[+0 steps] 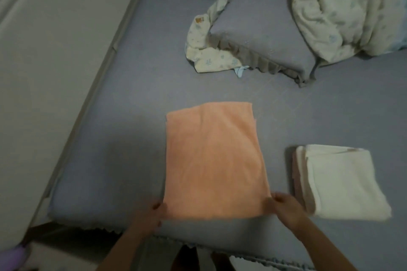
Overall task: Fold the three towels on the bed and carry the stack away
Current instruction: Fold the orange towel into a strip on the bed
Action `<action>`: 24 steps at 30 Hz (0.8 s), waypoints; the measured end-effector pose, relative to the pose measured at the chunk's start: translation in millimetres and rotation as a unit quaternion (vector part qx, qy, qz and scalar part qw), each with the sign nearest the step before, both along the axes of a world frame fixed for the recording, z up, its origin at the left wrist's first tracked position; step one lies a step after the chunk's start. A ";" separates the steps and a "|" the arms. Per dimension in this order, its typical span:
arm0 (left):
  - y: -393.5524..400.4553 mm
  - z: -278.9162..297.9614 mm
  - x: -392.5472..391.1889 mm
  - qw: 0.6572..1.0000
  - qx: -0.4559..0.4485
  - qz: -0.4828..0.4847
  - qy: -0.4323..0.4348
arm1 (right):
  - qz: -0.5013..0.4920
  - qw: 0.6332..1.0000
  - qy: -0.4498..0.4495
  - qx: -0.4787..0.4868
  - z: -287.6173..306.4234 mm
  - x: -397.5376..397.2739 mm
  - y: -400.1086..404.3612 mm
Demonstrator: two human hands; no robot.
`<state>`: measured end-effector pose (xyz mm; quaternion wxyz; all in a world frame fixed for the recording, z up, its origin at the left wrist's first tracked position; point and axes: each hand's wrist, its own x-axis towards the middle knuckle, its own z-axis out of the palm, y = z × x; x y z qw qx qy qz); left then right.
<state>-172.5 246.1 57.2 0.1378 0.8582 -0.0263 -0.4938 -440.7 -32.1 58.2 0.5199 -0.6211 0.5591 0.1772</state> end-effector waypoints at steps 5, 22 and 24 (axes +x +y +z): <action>17.3 -37.9 -27.2 0.995 0.022 -0.069 0.073 | 0.059 0.988 0.104 0.097 -30.6 -20.1 27.6; -152.4 -113.2 131.7 0.946 -0.215 0.136 -0.199 | -0.073 0.956 -0.055 -0.278 -107.2 147.7 -107.8; -154.6 -116.8 136.8 0.939 -0.227 0.136 -0.218 | -0.085 0.950 -0.063 -0.294 -105.7 160.6 -115.0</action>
